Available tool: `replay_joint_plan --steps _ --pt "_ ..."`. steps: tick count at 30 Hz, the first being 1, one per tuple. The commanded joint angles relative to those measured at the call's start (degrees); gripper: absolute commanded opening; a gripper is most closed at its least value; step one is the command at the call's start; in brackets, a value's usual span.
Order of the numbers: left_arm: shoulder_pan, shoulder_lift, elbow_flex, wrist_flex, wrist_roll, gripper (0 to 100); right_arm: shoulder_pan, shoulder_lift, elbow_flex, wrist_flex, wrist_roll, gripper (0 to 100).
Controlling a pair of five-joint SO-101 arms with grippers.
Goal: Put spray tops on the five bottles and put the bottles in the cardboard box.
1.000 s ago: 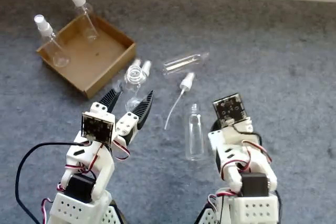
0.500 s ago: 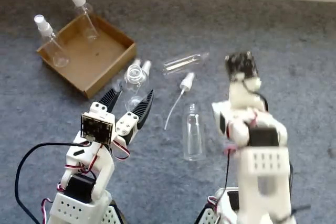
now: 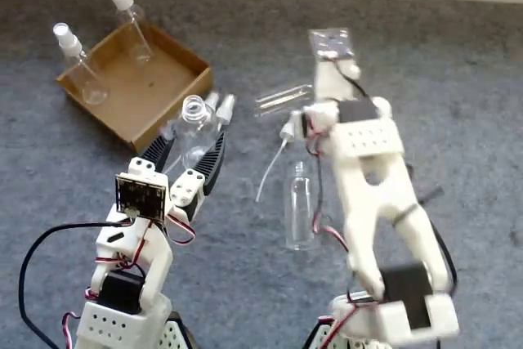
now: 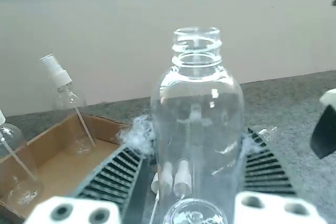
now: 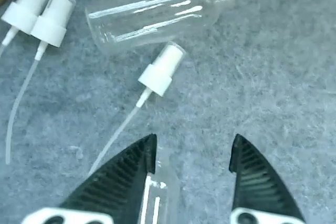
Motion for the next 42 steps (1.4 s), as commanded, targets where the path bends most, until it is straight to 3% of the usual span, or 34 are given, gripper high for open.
replay_joint_plan --steps 1,9,19,27,33,42 --pt "-0.8 -0.7 -0.4 -1.1 0.6 12 -2.2 10.2 -13.3 0.2 -9.3 21.7" --pt "-0.8 -0.7 -0.4 -1.1 0.5 12 -2.3 30.0 -28.5 0.3 -17.8 21.7" --pt "-0.5 -0.7 -0.4 -1.1 0.4 12 -2.3 45.3 -38.0 0.2 -19.5 21.7" --pt "-0.5 -0.7 0.1 -1.1 0.4 12 -2.0 48.4 -40.6 0.3 -19.5 20.6" --pt "-0.4 -0.7 1.7 -1.3 0.4 12 -0.7 48.1 -40.1 0.5 -19.2 7.4" --pt "3.7 -0.7 2.3 -1.3 0.4 12 1.6 48.0 -44.6 13.9 -18.9 7.0"
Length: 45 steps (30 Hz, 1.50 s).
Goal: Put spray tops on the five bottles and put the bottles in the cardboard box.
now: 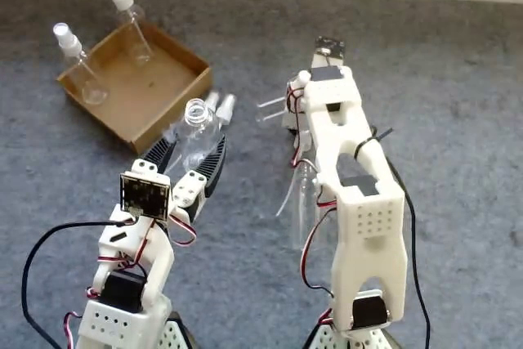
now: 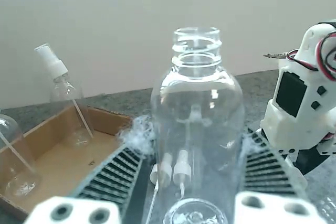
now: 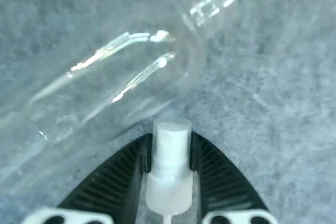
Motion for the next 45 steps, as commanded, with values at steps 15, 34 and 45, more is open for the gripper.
replay_joint_plan --steps 15,34,45 --pt "12.2 -0.7 1.7 -1.1 0.3 12 5.3 -0.6 -41.2 29.6 0.4 7.0" --pt "21.1 -0.7 1.7 3.3 0.3 12 9.6 -27.3 -41.1 29.6 5.7 7.0" --pt "29.8 -0.7 1.7 8.5 0.3 12 9.6 -57.1 -20.7 29.6 5.7 7.0"
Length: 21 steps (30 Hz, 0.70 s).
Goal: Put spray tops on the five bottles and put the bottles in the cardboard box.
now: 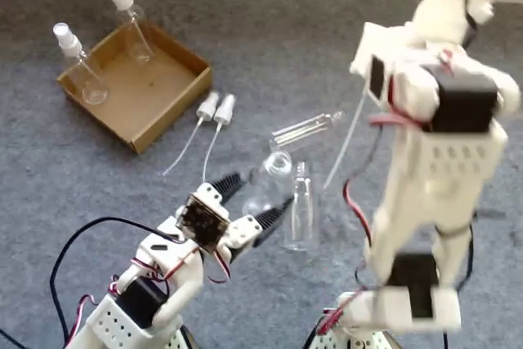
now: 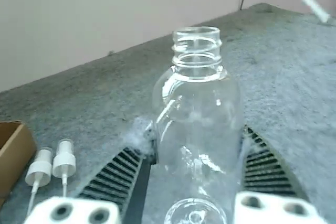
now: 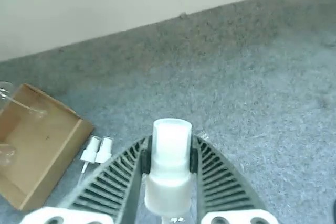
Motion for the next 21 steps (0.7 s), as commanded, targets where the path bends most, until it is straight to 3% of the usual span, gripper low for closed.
replay_joint_plan --steps 1,10,16,21 --pt "5.3 -0.7 1.2 1.6 0.3 12 0.6 -14.7 6.4 0.9 0.8 7.0" --pt "9.5 -0.7 1.2 4.0 0.3 12 0.7 -37.2 27.2 -2.4 0.9 7.1" --pt "16.7 -0.7 1.2 6.7 0.3 12 0.8 -49.0 47.2 -17.5 0.9 7.1" --pt "18.0 -0.7 1.2 6.7 0.3 12 0.8 -58.9 64.0 -31.3 0.9 7.1"
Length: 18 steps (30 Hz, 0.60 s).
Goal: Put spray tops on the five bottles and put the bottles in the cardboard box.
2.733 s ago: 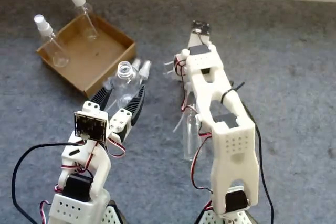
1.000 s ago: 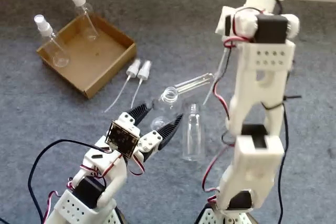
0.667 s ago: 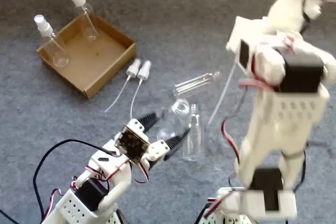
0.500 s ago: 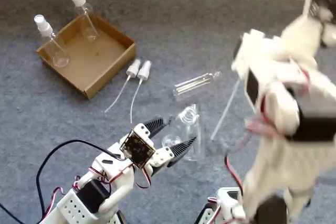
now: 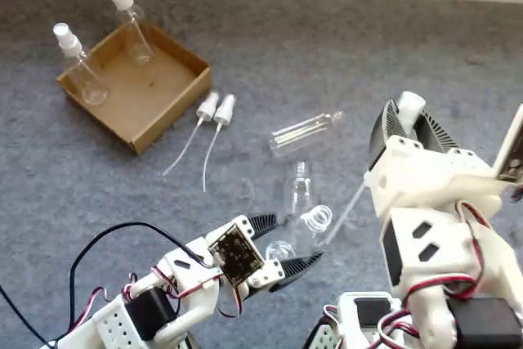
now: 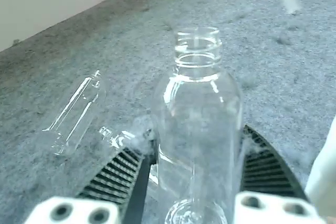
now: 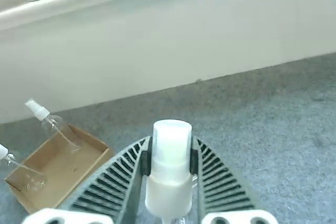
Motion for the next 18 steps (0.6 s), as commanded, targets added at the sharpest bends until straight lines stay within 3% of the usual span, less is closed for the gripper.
replay_joint_plan --steps 1,8,18 --pt "1.4 -0.7 1.2 0.0 0.3 12 0.7 -8.6 13.7 -12.9 0.6 7.1" --pt "1.5 -0.7 1.2 0.0 0.3 12 0.7 -18.2 25.0 -19.6 0.6 7.1" --pt "1.5 -0.7 1.2 0.0 0.3 12 0.8 -19.5 25.3 -25.8 0.6 7.1"
